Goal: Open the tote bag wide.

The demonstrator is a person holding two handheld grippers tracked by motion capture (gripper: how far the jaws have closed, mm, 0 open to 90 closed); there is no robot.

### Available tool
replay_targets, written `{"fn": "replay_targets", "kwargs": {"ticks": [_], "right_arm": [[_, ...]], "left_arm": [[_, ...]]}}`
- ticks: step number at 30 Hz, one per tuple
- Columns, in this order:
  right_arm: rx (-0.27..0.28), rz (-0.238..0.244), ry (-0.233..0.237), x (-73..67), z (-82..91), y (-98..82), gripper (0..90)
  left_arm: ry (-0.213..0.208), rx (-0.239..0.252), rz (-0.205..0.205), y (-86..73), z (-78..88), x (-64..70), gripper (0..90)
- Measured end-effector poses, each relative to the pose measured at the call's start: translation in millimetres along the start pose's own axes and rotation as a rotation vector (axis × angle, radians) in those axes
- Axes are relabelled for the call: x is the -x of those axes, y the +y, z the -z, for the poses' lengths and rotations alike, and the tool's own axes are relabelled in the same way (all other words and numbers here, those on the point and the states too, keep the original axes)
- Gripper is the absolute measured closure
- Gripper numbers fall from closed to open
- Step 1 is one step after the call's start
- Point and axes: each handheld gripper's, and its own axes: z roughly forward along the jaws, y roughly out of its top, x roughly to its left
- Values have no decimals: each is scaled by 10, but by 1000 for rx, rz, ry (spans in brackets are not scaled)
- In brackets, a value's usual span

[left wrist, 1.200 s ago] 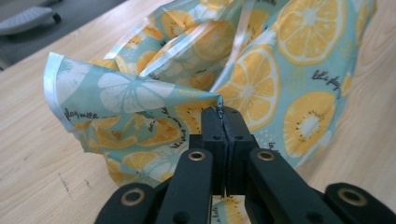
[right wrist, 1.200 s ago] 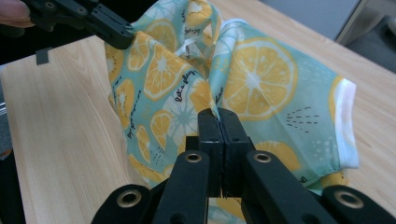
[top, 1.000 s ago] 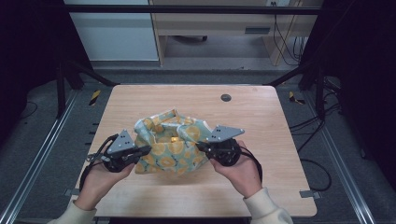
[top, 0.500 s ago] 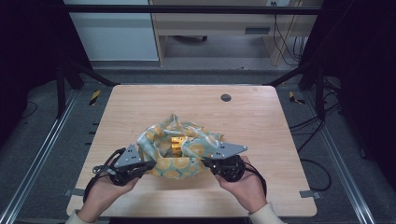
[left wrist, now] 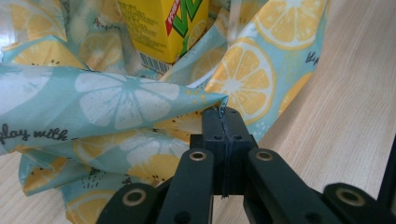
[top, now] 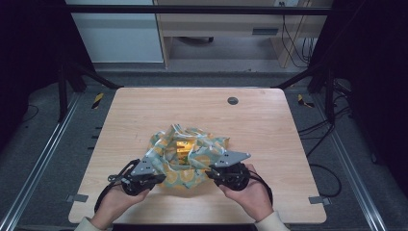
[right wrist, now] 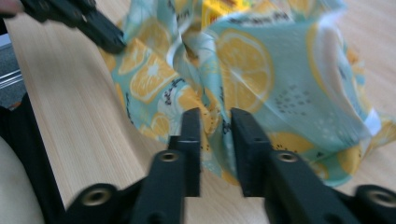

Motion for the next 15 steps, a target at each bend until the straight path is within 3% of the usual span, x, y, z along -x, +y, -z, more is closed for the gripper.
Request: {"fn": "replay_targets", "kwargs": {"ticks": [8, 9, 15], "right_arm": [[29, 63, -24, 3, 105, 377, 646], [27, 73, -44, 48, 85, 490, 646], [0, 67, -79, 240, -74, 722, 641]], "left_arm": [[-7, -18, -6, -26, -36, -1, 900], [-8, -23, -8, -29, -47, 2, 900], [-12, -33, -9, -44, -61, -2, 900]]}}
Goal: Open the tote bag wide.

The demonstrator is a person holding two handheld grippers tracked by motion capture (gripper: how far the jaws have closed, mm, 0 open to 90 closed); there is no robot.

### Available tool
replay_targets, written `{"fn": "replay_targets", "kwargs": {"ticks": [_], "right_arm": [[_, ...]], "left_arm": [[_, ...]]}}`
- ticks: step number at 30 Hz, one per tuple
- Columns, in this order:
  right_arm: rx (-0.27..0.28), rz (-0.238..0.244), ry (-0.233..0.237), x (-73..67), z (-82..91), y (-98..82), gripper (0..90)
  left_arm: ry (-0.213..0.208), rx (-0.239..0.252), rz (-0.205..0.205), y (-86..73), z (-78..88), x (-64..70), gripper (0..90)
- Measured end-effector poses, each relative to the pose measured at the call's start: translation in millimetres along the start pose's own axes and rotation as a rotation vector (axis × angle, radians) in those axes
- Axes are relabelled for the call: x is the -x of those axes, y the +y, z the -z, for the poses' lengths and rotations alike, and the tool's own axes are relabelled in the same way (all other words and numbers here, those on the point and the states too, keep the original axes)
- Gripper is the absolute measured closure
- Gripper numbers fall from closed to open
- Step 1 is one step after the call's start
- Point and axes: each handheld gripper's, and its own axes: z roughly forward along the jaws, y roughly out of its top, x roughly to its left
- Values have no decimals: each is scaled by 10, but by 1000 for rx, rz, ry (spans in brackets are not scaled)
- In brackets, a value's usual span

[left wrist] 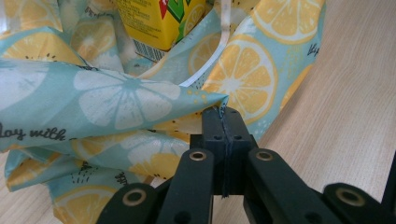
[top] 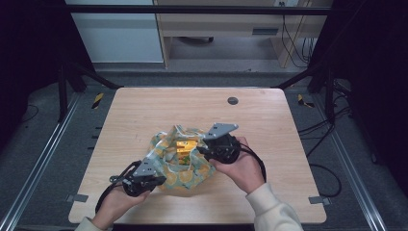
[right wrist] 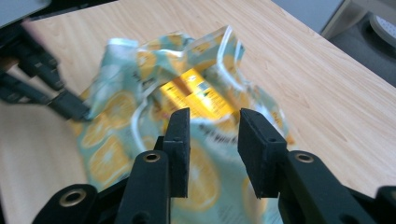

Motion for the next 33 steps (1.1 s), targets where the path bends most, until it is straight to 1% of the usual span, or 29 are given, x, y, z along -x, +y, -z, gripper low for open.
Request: {"fn": "replay_targets", "kwargs": {"ticks": [1, 2, 3, 5, 6, 7, 8, 9, 10, 11, 12, 13, 14, 15, 16, 17, 21, 24, 26, 27, 28, 29, 30, 31, 32, 33], "right_arm": [[-8, 4, -3, 33, -41, 31, 633], [-8, 4, -3, 33, -41, 31, 633], [-34, 3, -11, 105, -148, 90, 618], [-56, -11, -15, 163, -250, 124, 611], [-65, -10, -16, 184, -286, 132, 609], [-65, -10, -16, 184, -286, 132, 609], [-94, -19, -13, 231, -392, 146, 605], [-94, -19, -13, 231, -392, 146, 605], [-127, -27, -5, 248, -477, 146, 610], [-141, -27, -6, 256, -503, 144, 635], [-141, -27, -6, 256, -503, 144, 635], [-156, -24, -1, 262, -529, 142, 692], [-162, -21, -3, 259, -553, 143, 812], [-162, -21, -3, 259, -553, 143, 812], [-148, -21, -1, 246, -535, 157, 885], [-133, -20, -2, 230, -510, 169, 900], [-76, 0, 3, 137, -370, 224, 900], [-33, 17, 19, 35, -224, 252, 900], [-11, 30, 36, -51, -126, 241, 900], [-11, 30, 36, -51, -126, 241, 900], [-3, 33, 43, -100, -82, 222, 900], [15, 45, 68, -203, 14, 152, 900], [15, 45, 68, -203, 14, 152, 900], [32, 49, 90, -293, 98, 73, 900], [32, 49, 90, -293, 98, 73, 900], [37, 49, 99, -325, 124, 40, 900]], "left_arm": [[-1, -2, 0, -2, -4, 1, 900], [-1, -2, 0, -2, -4, 1, 900], [0, -4, -2, -4, -8, 2, 900], [-1, -7, -4, -8, -11, -2, 900], [-1, -5, -2, -10, -11, -1, 900], [-1, -5, -2, -10, -11, -1, 900], [0, -2, 1, -13, -10, -5, 900], [0, -2, 1, -13, -10, -5, 900], [-2, -7, -3, -15, -6, -13, 900], [-2, -8, -4, -16, -6, -15, 900], [-2, -8, -4, -16, -6, -15, 900], [-2, -8, -4, -18, -7, -16, 900], [-2, -9, -5, -19, -7, -15, 900], [-2, -9, -6, -20, -7, -15, 900], [-2, -10, -6, -21, -9, -15, 900], [-3, -12, -6, -25, -15, -16, 900], [0, -17, -3, -30, -28, -22, 900], [7, -15, 5, -38, -27, -41, 900], [9, -14, 6, -41, -26, -45, 900], [12, -13, 8, -45, -26, -49, 900], [17, -12, 11, -50, -28, -53, 900], [22, -10, 13, -53, -29, -62, 900], [22, -10, 13, -53, -29, -62, 900], [25, -10, 20, -56, -38, -73, 900], [25, -10, 20, -56, -38, -73, 900], [27, -10, 22, -59, -47, -79, 900]]}}
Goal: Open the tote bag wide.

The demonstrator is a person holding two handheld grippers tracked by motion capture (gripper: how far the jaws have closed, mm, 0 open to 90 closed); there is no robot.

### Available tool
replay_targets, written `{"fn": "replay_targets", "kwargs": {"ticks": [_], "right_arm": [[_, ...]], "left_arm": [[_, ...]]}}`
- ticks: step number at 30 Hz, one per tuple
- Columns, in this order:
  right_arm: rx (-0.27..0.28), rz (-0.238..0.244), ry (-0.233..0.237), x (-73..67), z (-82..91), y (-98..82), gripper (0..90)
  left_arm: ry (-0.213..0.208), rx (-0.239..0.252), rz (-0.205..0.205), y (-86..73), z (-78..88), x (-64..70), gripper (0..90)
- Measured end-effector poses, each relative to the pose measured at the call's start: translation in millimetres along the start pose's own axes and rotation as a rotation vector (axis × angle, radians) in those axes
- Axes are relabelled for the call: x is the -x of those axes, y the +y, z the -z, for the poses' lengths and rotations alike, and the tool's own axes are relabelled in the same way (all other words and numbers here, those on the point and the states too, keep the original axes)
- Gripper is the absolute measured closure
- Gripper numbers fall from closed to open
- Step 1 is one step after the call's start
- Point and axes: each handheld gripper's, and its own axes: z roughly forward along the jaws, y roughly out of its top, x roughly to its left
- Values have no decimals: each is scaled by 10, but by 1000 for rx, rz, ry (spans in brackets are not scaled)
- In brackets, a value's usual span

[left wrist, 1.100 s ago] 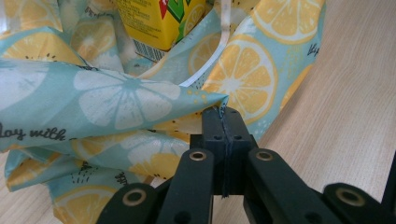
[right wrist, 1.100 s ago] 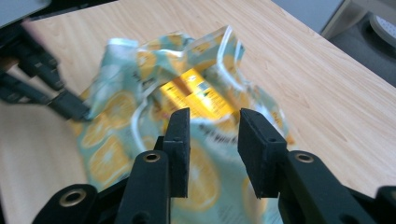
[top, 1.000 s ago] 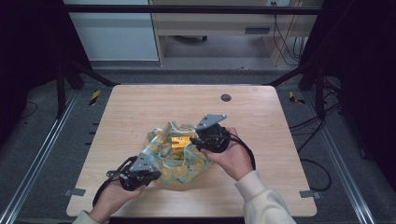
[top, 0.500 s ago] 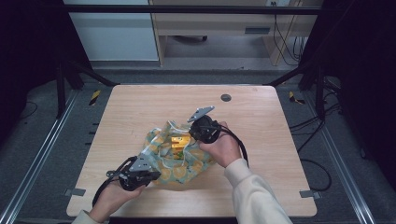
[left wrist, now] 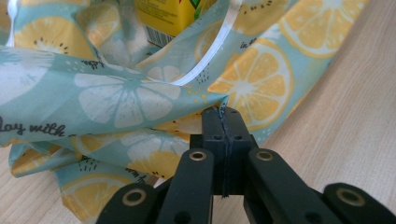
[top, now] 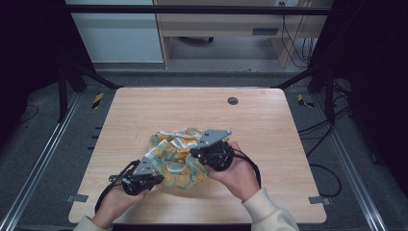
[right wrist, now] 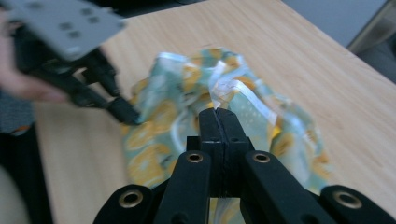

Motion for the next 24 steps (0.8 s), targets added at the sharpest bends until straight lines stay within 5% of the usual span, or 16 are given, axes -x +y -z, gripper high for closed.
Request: {"fn": "replay_targets", "kwargs": {"ticks": [6, 16, 24], "right_arm": [[2, 8, 38, -229, 143, -246, 900], [-40, -43, 46, -207, 122, -550, 900], [-72, -79, 61, -198, 4, -808, 900]], "left_arm": [[11, -8, 12, -8, -55, -26, 900], [37, -3, 32, -39, -68, -83, 887], [67, 55, 46, -9, 165, -65, 731]]}}
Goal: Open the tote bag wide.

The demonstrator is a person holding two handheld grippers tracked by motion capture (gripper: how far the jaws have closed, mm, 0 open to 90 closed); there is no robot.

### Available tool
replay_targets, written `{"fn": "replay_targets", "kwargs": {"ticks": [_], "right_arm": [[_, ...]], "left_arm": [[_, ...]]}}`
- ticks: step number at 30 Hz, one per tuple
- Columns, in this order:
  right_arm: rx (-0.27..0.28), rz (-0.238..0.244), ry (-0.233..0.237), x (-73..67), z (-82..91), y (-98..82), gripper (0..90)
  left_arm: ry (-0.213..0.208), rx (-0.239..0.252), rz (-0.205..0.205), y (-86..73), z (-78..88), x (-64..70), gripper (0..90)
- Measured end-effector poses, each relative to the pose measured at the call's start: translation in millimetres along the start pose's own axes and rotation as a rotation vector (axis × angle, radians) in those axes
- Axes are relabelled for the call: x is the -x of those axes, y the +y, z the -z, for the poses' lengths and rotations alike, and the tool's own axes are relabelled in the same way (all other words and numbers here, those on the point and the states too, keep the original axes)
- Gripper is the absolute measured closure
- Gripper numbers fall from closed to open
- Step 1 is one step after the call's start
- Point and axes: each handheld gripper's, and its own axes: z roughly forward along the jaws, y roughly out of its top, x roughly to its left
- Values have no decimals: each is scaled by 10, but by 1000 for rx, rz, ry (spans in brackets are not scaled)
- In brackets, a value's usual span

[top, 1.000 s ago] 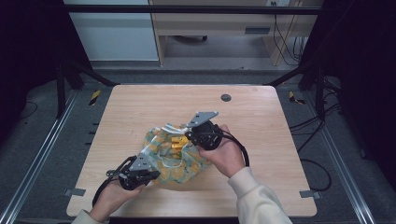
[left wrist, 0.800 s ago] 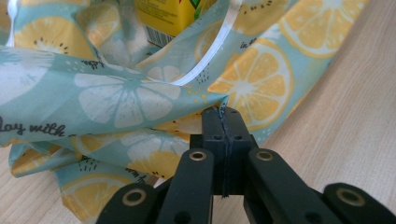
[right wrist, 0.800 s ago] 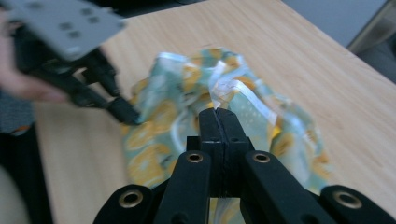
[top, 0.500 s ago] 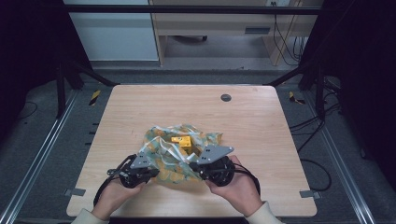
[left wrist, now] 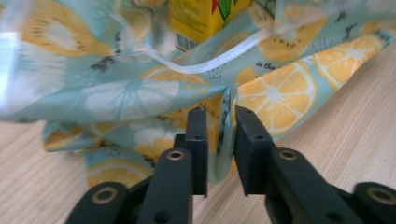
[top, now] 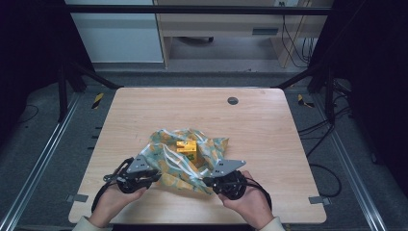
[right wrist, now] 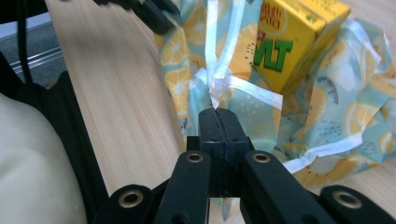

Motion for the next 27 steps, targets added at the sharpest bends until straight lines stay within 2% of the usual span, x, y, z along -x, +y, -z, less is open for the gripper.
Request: {"fn": "replay_targets", "kwargs": {"ticks": [5, 9, 10, 11, 13, 17, 18, 19, 20, 24, 27], "right_arm": [[-9, -17, -1, 37, -18, -69, 900], [-17, -29, 2, 55, -26, -132, 900], [-14, -34, 0, 62, -24, -151, 900], [-14, -34, 0, 62, -24, -151, 900], [-15, -41, 1, 73, -23, -173, 900], [-16, -44, 1, 97, -19, -189, 900], [-14, -48, 0, 100, -17, -190, 900], [-17, -48, -2, 105, -16, -192, 900], [-18, -49, -2, 108, -16, -193, 900], [-15, -48, 0, 113, -15, -198, 900], [-18, -51, -4, 119, -23, -204, 900]], "left_arm": [[15, 29, -5, 64, 147, -15, 682], [49, 36, -20, 160, 266, -76, 675], [69, 35, -25, 203, 289, -118, 660], [69, 35, -25, 203, 289, -118, 645], [99, 17, -37, 289, 294, -202, 607], [116, -17, -60, 401, 263, -318, 535], [116, -17, -60, 401, 263, -318, 499], [124, -39, -54, 455, 231, -398, 471], [124, -39, -54, 455, 231, -398, 455], [122, -65, -34, 563, 140, -546, 408], [122, -72, -35, 589, 81, -572, 373]]}}
